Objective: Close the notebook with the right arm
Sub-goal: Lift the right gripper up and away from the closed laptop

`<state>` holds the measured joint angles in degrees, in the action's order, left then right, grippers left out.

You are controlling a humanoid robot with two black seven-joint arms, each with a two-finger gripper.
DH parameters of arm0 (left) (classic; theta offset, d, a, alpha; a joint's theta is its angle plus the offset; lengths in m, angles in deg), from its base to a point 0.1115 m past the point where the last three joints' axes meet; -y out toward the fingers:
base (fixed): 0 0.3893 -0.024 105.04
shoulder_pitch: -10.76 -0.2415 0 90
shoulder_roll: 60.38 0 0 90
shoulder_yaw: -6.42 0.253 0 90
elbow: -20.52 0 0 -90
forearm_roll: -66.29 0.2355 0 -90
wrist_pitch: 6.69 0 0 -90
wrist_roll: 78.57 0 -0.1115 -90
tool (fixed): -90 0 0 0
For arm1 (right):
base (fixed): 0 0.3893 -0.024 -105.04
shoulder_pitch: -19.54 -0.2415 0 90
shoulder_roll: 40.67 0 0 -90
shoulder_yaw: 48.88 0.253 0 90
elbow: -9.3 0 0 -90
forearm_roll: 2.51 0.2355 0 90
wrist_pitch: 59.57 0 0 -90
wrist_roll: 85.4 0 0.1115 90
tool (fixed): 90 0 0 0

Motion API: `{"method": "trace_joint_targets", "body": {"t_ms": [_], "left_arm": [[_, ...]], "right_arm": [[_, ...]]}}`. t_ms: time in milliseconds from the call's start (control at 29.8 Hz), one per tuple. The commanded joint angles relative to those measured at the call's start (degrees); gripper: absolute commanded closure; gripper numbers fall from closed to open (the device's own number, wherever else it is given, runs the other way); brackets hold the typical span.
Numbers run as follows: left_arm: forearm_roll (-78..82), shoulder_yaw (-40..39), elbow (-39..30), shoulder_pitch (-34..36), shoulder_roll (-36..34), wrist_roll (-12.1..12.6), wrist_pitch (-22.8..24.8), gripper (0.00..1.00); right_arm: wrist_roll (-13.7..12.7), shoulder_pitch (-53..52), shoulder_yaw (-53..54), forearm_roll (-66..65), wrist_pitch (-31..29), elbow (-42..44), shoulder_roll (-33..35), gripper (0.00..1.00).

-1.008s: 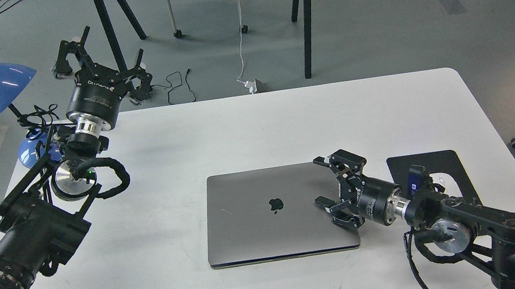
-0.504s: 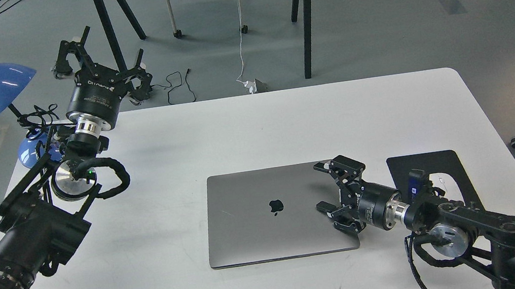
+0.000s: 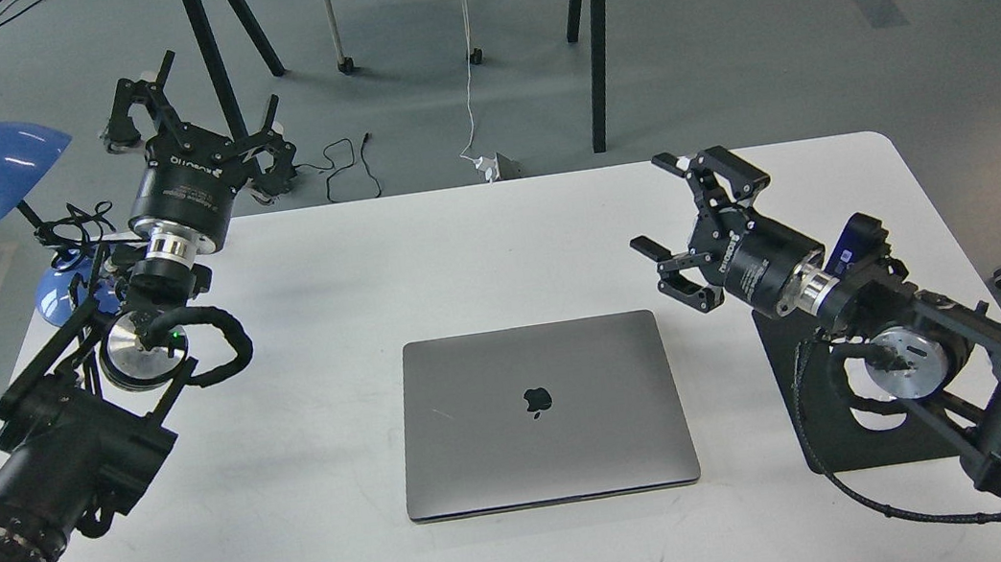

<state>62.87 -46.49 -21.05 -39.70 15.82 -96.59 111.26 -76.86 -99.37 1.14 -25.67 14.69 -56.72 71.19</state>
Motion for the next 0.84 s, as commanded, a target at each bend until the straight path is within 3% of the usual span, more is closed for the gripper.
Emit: {"method": "trace_joint_targets", "body": {"t_ms": [0,67,134,370,605,739,807], "left_arm": [[0.0,0.0,0.0,0.0,0.0,0.0,0.0,0.00],[0.0,0.0,0.0,0.0,0.0,0.0,0.0,0.00],[0.0,0.0,0.0,0.0,0.0,0.0,0.0,0.00],[0.0,0.0,0.0,0.0,0.0,0.0,0.0,0.00],[0.0,0.0,0.0,0.0,0.0,0.0,0.0,0.00],[0.0,0.0,0.0,0.0,0.0,0.0,0.0,0.00],[0.0,0.0,0.0,0.0,0.0,0.0,0.0,0.00]], "right_arm": [[-1.9,-2.6,5.1,0.3,0.2,2.3,0.2,0.00],[-5.8,-3.5,8.8,2.6,0.2,4.5,-0.3,0.00],[-7.6,-4.1,11.8,6.2,0.0,6.4,-0.4,0.00],[-7.0,-7.3,17.9,14.3,-0.4,14.1,-3.2,0.00],[-4.6,-8.3,19.1,14.7,-1.0,17.3,-4.7,0.00],[0.9,-8.5,20.4,14.7,-2.4,17.8,-4.7,0.00],[1.5,-8.5,20.0,14.6,-2.5,17.9,-4.7,0.00]]}}
